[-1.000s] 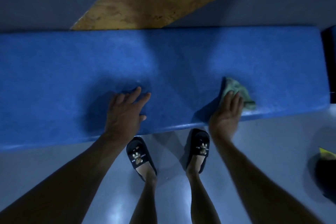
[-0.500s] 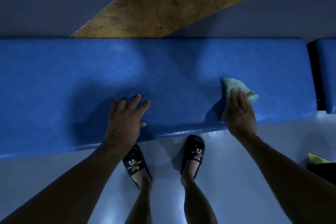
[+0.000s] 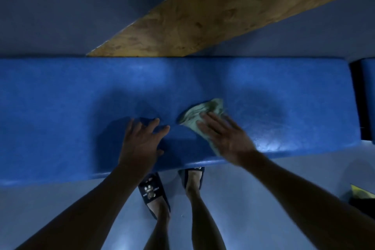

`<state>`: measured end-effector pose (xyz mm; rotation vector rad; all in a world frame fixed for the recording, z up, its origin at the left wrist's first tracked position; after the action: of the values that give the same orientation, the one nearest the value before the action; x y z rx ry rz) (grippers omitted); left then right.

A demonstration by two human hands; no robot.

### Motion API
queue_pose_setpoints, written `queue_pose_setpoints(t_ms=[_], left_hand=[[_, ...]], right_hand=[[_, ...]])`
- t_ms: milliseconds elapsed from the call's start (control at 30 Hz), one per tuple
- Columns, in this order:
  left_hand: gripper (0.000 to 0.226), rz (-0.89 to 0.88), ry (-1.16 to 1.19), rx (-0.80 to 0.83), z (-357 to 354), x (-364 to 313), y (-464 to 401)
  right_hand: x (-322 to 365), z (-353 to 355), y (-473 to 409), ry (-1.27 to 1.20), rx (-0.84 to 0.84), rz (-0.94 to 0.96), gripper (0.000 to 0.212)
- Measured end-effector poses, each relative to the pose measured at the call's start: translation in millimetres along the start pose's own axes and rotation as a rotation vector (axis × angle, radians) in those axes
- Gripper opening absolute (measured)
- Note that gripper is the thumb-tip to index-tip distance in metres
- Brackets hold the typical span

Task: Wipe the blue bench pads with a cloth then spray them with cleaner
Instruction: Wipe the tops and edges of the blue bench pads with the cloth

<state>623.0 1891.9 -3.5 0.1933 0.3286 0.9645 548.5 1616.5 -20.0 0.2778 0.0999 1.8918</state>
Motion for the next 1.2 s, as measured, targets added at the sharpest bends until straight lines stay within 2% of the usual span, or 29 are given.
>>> queue_pose_setpoints(t_ms=[67,133,200,233,367,467,533,600,667,767,833,900,967,1033,1133,1200], left_hand=[[0.08,-0.021,0.015,-0.016,5,3,-5],[0.077,-0.041,0.044,-0.043,11,7,-10],[0.079,-0.03,0.054,-0.057,16,13,-13],[0.081,-0.011,0.051,-0.045,19,16,-15],[0.097,0.077,0.042,0.081,31,19,-35],[0.109,0.111,0.033,0.153,33,20,-48],[0.115,0.11,0.034,0.166,30,22,-50],[0.122,0.108,0.036,0.139,24,23,-49],[0.125,0.128,0.007,0.148,20,23,-50],[0.123,0.139,-0.005,0.143,20,19,-53],[0.123,0.143,-0.004,0.138,19,18,-55],[0.123,0.142,-0.014,0.137,18,17,-56],[0.124,0.139,-0.015,0.131,17,16,-56],[0.126,0.131,-0.017,0.115,16,16,-56],[0.13,0.135,-0.017,0.098,14,16,-55],[0.133,0.128,-0.002,0.093,14,15,-55]], right_hand=[[-55,4,16,0.012,-0.017,-0.186,0.06],[-95,10,28,-0.069,0.011,-0.557,0.066],[-96,14,14,-0.157,-0.017,-0.856,0.074],[-84,14,1,-0.175,-0.045,-0.91,0.075],[5,5,-57,-0.248,-0.274,-0.766,0.054],[52,-1,-73,-0.285,-0.197,-0.38,0.051],[37,5,-73,-0.202,-0.117,-0.113,0.063],[-9,9,-67,-0.086,-0.085,0.022,0.063],[-67,10,-54,-0.049,-0.061,-0.118,0.058],[-137,25,-34,-0.167,-0.095,-0.596,0.066],[-142,30,-44,-0.264,-0.062,-0.823,0.077],[-122,29,-70,-0.325,-0.103,-0.922,0.078],[-94,24,-98,-0.308,-0.153,-0.903,0.068],[-66,16,-119,-0.251,-0.166,-0.774,0.061],[-47,14,-129,-0.221,-0.175,-0.419,0.053],[-65,19,-118,-0.216,-0.119,-0.141,0.054]])
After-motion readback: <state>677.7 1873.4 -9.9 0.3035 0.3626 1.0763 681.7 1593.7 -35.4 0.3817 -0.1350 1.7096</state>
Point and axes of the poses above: each hand's wrist, its own y-axis away from the middle knuckle, its own z-axis out of the back of the hand, x = y × z, the point moved 1 cm from there along -y, towards the middle knuckle, and after that the axes turned 1 degree about y, right-handed, at the moved point
